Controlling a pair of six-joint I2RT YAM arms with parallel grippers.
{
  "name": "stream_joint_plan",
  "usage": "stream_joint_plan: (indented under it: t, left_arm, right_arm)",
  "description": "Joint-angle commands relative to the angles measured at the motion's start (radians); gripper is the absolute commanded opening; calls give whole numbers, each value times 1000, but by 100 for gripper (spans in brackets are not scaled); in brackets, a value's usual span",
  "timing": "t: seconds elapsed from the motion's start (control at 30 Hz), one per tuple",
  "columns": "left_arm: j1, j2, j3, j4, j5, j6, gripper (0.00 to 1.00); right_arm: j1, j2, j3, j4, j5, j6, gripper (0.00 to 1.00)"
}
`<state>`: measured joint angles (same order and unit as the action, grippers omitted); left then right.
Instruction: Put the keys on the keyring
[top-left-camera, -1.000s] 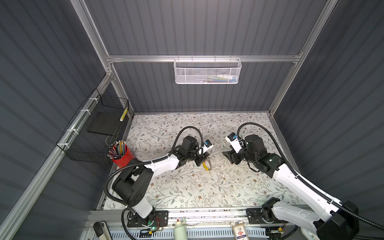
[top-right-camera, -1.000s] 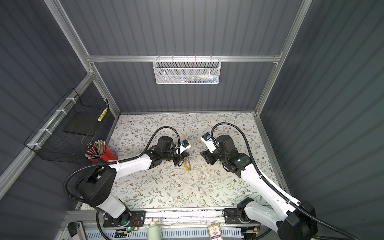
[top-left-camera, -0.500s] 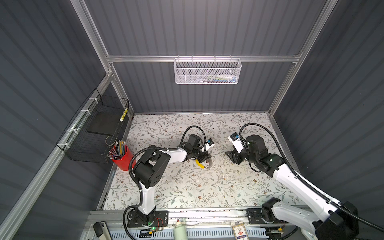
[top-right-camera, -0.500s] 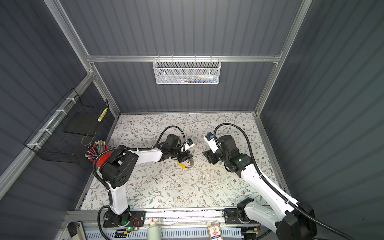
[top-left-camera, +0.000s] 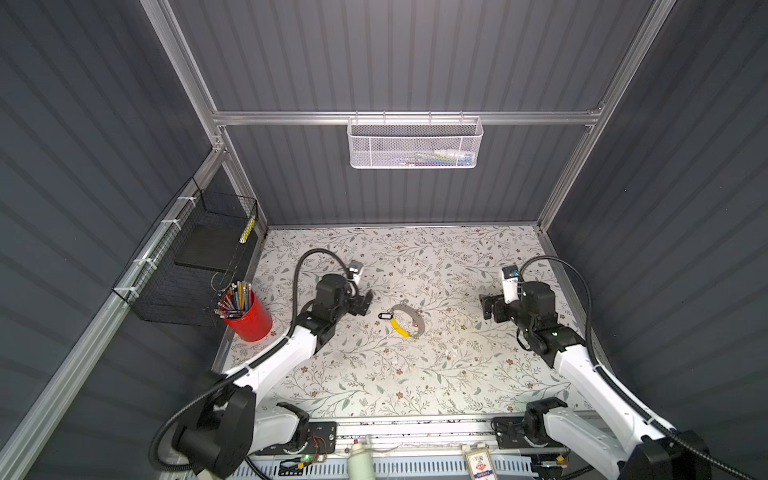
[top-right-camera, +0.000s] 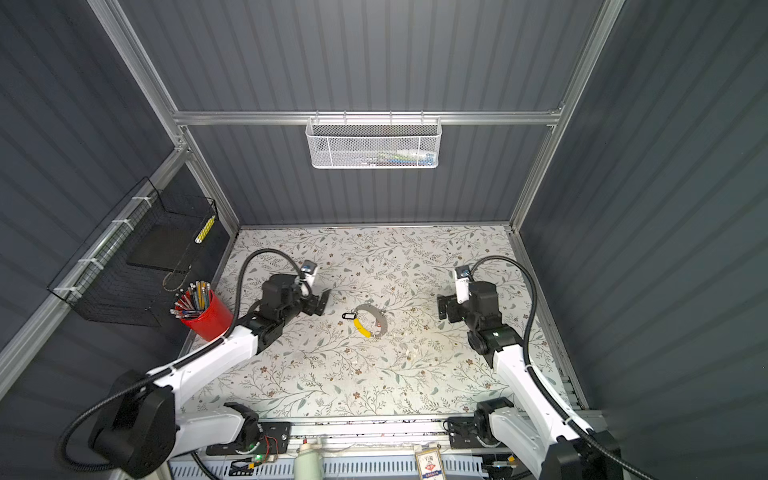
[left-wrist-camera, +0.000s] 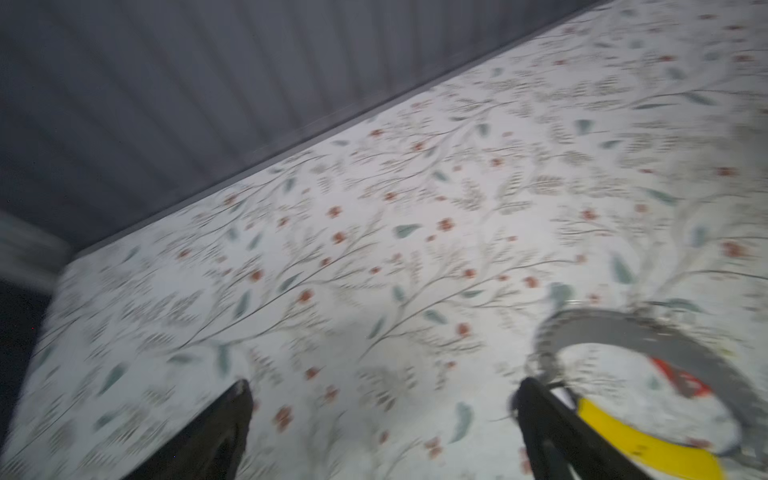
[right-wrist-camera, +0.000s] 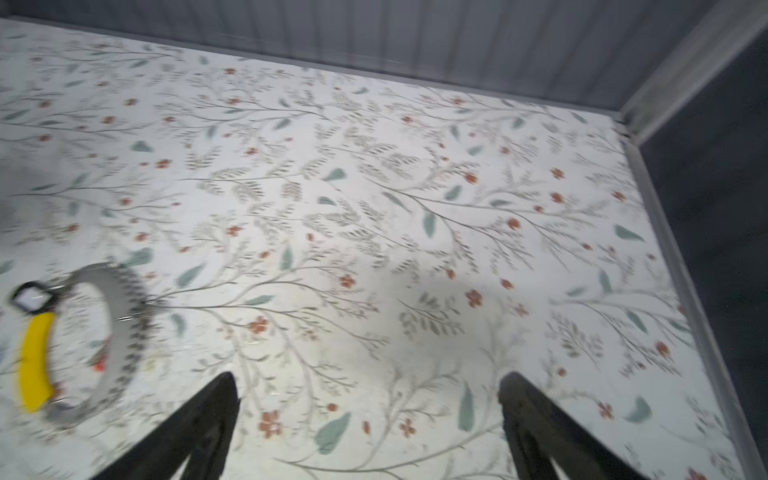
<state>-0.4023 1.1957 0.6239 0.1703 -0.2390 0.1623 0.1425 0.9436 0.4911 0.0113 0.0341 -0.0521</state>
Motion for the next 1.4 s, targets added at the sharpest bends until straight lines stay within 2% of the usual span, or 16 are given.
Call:
stream_joint_plan:
  t: [0.0,0.1,0.17,0.27,0.33,0.4,0.43,0.47,0.53,0.6,0.63,0.7,0.73,0.8,0.87,1.37]
  left_arm:
    - [108,-64,-155,62,-238,-75,100]
    - [217,-37,-297,283,-187,-94,100]
    - [266,5,-369,470,-142,-127,100]
    - [310,130,-370,669,-39,-111,100]
    - [350,217,-327,711,53,-109,100]
    - [400,305,-281,756,140,-174,99]
    - [422,356,-274,812,207,-197,99]
    - [424,422,-275,887,261,-177,99]
    - [424,543,-283,1049,367,-147,100]
    - [422,487,-223,813,369,-110,100]
    - [420,528,-210,871,367,-122,100]
    - [410,503,-157,711,314,-125,100]
    - [395,522,-164,771,280,-122,100]
    - [395,508,-155,719,279,-120,100]
    - [382,524,-157,762,252,-117,100]
    - [382,521,-153,742,254,-116,100]
  right_arm:
    - [-98,-7,-146,353,44,32,99]
    - [-128,51,-245,596,4,-9,99]
    - [-163,126,-301,817,-58,30,99]
    - [-167,306,-282,983,-129,22,99]
    - [-167,415,-272,1055,-137,14,99]
    - [-166,540,-302,1251,-155,5,99]
    - [-167,546,-310,1284,-141,13,99]
    - [-167,506,-305,1209,-119,20,99]
    - [-171,488,-275,1115,-176,2,99]
    - [-181,527,-267,1167,-185,18,99]
    - [-182,519,-257,1138,-184,19,99]
    - [-193,500,-230,1054,-206,23,99]
    - [-199,505,-228,1059,-219,26,99]
    - [-198,517,-235,1094,-221,29,99]
    - [-199,508,-229,1067,-221,27,99]
    - [-198,518,-228,1085,-211,30,99]
